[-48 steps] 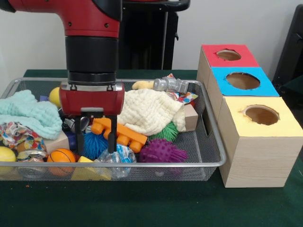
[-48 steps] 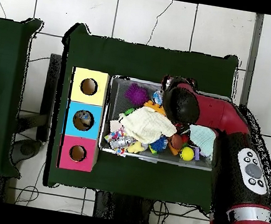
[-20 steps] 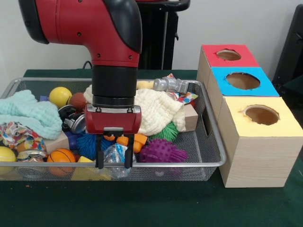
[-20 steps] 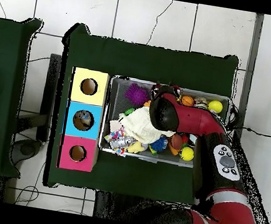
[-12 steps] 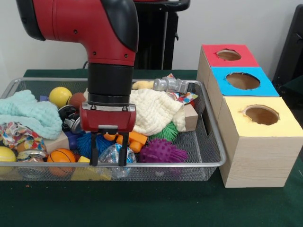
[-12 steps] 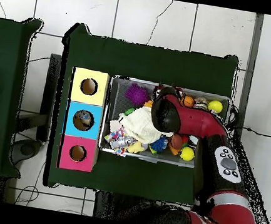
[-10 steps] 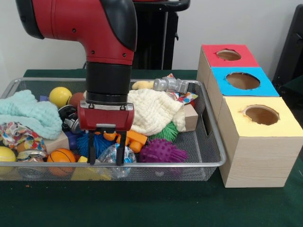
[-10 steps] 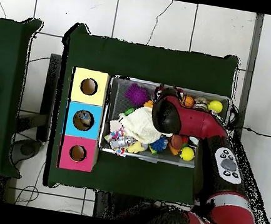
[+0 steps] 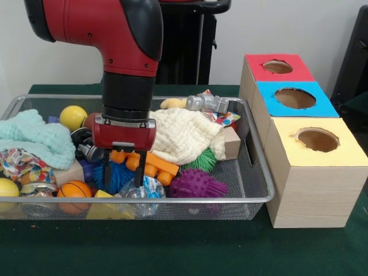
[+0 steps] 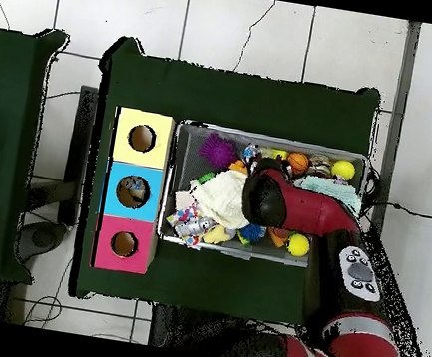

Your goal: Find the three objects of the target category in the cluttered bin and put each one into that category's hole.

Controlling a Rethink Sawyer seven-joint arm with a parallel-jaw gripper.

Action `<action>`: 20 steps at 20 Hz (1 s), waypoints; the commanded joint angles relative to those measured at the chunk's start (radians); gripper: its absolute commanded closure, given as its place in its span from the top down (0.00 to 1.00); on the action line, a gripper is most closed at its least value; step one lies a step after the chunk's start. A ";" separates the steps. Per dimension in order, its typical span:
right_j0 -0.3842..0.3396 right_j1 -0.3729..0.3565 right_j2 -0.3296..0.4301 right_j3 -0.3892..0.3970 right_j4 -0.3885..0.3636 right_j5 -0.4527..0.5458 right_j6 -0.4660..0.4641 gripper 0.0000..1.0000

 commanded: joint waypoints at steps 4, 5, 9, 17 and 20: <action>-0.007 0.085 -0.012 0.099 0.067 -0.046 0.234 1.00; -0.014 0.086 0.000 0.100 0.070 -0.053 0.231 1.00; -0.025 0.086 0.030 0.102 0.082 -0.076 0.223 1.00; -0.027 0.040 0.092 0.099 0.124 -0.024 0.189 1.00; -0.023 0.025 0.101 0.096 0.136 0.003 0.175 1.00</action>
